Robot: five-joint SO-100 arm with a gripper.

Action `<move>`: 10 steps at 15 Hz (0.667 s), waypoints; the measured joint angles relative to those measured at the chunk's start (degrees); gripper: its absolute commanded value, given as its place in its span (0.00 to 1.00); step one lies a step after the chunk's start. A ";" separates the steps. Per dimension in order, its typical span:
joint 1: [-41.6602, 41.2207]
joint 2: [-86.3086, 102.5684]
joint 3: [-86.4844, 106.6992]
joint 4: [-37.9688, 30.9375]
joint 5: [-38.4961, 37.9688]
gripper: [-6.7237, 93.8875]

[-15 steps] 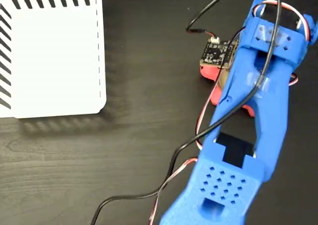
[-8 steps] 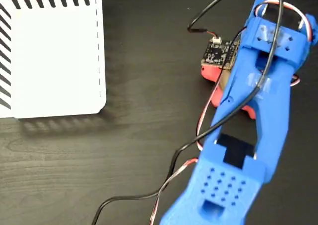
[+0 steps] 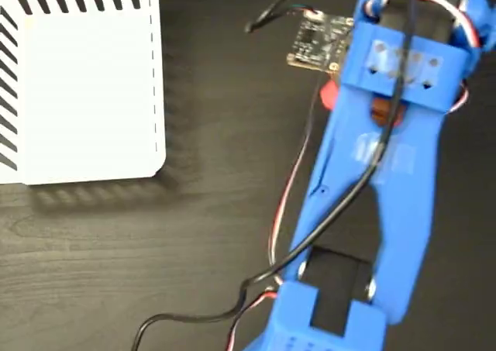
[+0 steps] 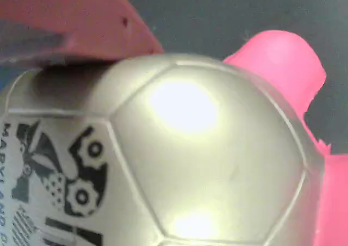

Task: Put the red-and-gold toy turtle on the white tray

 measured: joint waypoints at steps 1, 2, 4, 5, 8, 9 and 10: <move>-1.23 0.53 -0.35 0.00 0.79 0.07; -3.69 1.49 -0.88 0.00 2.37 0.07; -10.99 4.92 -2.02 0.09 6.42 0.07; -16.26 6.77 -2.72 0.35 8.70 0.07; -30.32 7.82 -8.00 0.53 14.94 0.07; -33.05 7.73 -9.58 0.62 16.44 0.07; -35.86 6.94 -11.43 0.62 17.40 0.07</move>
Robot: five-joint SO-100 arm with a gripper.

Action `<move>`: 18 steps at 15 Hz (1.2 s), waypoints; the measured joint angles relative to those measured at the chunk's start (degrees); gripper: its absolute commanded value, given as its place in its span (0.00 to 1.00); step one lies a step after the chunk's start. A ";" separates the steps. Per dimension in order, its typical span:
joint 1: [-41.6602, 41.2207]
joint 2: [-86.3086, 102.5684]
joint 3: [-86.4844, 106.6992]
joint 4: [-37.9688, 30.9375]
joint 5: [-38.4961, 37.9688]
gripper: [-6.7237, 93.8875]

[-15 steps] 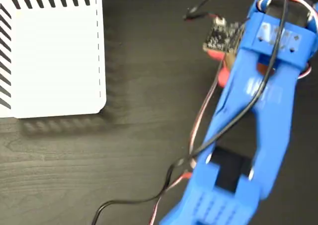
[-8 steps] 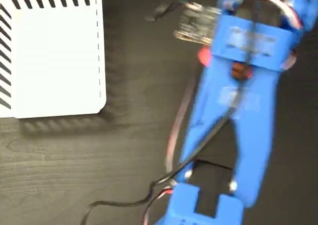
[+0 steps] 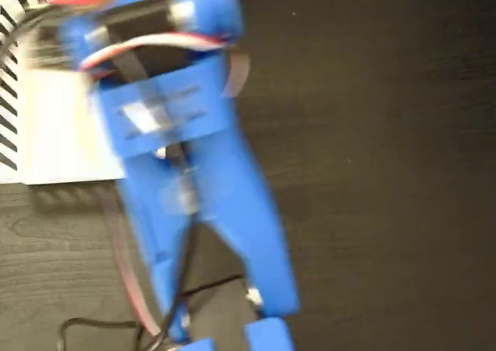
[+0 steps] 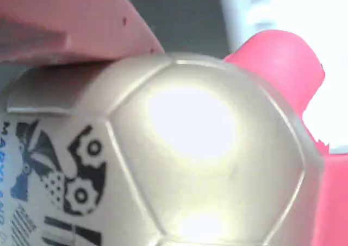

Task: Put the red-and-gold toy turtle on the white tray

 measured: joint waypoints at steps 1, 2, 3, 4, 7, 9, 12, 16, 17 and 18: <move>-2.90 -1.85 -2.20 0.00 1.05 0.07; -5.19 -4.39 -4.48 0.00 2.02 0.07; -6.68 -8.26 -8.17 0.00 2.99 0.07; -7.56 -12.48 -12.57 -0.44 4.04 0.07; -10.11 -21.80 -22.50 -0.53 5.71 0.07; -9.84 -24.26 -23.73 -0.53 5.63 0.07; -10.46 -27.51 -23.91 -0.35 5.27 0.07; -10.20 -31.29 -21.45 -0.35 4.22 0.07; -10.28 -32.52 -21.45 -0.35 3.78 0.07; -10.72 -33.84 -21.36 -0.35 3.60 0.07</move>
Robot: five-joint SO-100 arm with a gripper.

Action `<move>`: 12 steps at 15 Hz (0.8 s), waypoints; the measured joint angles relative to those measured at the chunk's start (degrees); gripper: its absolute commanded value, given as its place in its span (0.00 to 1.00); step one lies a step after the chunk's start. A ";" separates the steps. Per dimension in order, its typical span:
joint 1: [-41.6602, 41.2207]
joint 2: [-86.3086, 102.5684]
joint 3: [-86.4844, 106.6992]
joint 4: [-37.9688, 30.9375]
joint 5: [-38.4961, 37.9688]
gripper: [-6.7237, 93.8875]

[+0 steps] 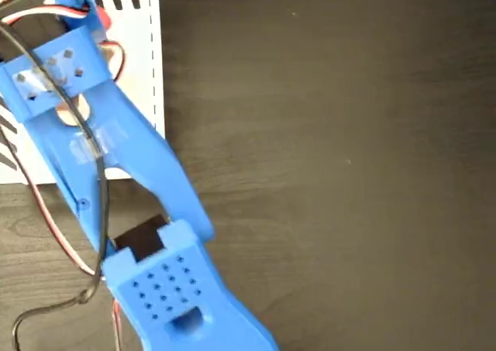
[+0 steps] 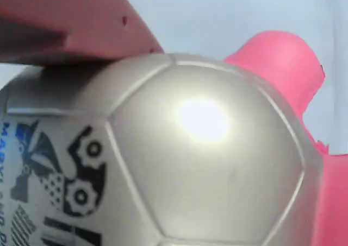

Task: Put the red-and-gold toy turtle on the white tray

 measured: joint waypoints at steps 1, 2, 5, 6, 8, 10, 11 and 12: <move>-0.35 -0.88 0.00 0.00 0.00 0.07; -0.44 -1.14 0.00 0.00 0.00 0.07; -0.18 -1.14 0.00 0.00 0.00 0.08; -0.26 -1.14 0.00 0.00 0.00 0.12; 0.44 -1.14 0.35 0.00 0.53 0.41; 0.09 -1.14 2.46 0.00 0.26 0.55; -0.18 -1.14 2.90 0.00 0.53 0.60; -0.26 -1.14 2.99 0.00 0.53 0.62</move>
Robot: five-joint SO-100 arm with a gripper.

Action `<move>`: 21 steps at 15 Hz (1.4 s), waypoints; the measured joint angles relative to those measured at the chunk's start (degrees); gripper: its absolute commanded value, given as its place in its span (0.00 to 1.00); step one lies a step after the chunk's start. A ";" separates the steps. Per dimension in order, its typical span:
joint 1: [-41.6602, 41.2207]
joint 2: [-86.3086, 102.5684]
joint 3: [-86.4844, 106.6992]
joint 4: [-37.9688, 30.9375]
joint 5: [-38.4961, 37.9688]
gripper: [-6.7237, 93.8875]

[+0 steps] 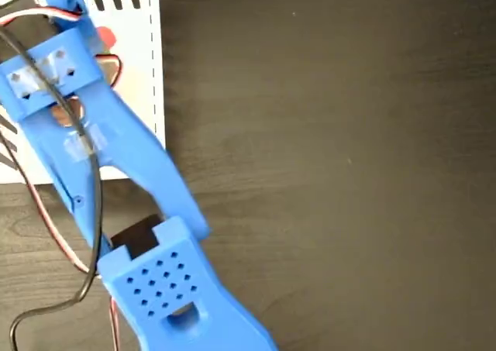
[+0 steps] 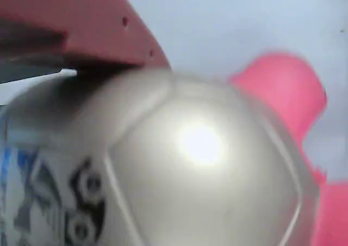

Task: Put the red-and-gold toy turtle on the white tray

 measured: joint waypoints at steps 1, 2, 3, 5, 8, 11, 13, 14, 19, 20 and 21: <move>0.26 0.00 0.44 0.00 0.00 0.63; 0.35 -0.09 0.97 0.00 0.00 0.68; 0.26 0.09 1.05 0.00 0.00 0.68; 0.18 0.00 1.14 0.00 -0.53 0.68; 0.62 0.00 1.14 0.00 -0.53 0.68; 0.62 0.00 1.14 0.00 -0.53 0.49; 0.62 0.09 1.14 -0.26 -0.53 0.07; 0.62 0.44 1.14 -0.53 -0.53 0.07; 1.41 17.58 9.05 -4.92 -3.69 0.07; 2.55 24.17 15.47 -8.53 -4.66 0.07; 4.31 31.82 23.55 -12.83 -5.71 0.07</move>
